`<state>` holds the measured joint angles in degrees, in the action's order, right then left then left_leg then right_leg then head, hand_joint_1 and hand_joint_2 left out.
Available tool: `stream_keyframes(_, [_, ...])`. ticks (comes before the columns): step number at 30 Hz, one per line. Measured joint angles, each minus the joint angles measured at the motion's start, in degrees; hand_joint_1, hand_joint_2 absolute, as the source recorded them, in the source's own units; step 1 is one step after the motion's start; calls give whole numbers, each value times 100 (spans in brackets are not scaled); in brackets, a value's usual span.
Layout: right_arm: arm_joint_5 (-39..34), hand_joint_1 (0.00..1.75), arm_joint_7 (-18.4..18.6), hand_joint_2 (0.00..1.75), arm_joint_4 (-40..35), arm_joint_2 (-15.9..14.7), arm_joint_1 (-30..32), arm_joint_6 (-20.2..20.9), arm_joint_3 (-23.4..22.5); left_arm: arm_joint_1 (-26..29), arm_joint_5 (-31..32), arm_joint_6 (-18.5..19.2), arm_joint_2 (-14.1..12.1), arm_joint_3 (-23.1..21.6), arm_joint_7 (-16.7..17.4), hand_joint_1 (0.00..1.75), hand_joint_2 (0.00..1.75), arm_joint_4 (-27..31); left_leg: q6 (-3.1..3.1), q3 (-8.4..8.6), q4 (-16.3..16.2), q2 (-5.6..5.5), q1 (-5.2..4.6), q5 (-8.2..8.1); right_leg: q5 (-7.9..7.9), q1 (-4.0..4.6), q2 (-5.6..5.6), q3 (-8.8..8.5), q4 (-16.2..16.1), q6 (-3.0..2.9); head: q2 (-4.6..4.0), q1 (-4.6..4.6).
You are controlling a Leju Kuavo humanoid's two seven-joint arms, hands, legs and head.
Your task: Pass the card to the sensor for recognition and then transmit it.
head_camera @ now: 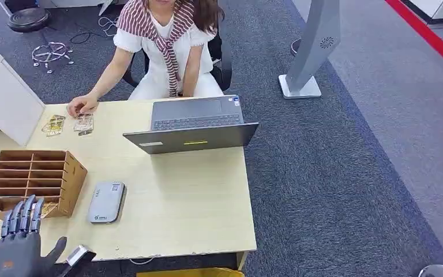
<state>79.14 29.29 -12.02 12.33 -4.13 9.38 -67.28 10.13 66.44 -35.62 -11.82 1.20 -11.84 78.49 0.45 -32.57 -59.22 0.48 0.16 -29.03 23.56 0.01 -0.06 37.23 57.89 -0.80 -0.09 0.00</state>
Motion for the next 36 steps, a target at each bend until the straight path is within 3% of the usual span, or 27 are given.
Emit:
stream_keyframes(7, [42, 0, 11, 175, 0, 0, -3, 9, 0, -252, 107, -26, 55, 284, -81, 0, 175, -210, 0, 1, 0, 0, 1, 1, -1, 1, 0, 0, 0, -1, 0, 0])
stream_keyframes(21, [142, 0, 42, 175, -13, 0, -19, 85, 7, -1063, 560, 221, 4, 343, 334, 0, 175, -737, -1, 2, -1, 2, 1, 1, -2, 1, 2, -1, 0, -1, 0, 0])
stream_keyframes(36, [138, 0, 85, 175, -17, 0, -21, 94, 9, -1228, 610, 323, -13, 343, 500, 0, 175, -1056, 0, 3, -1, 2, 1, 0, -1, 1, 3, -1, 0, -1, 0, 0])
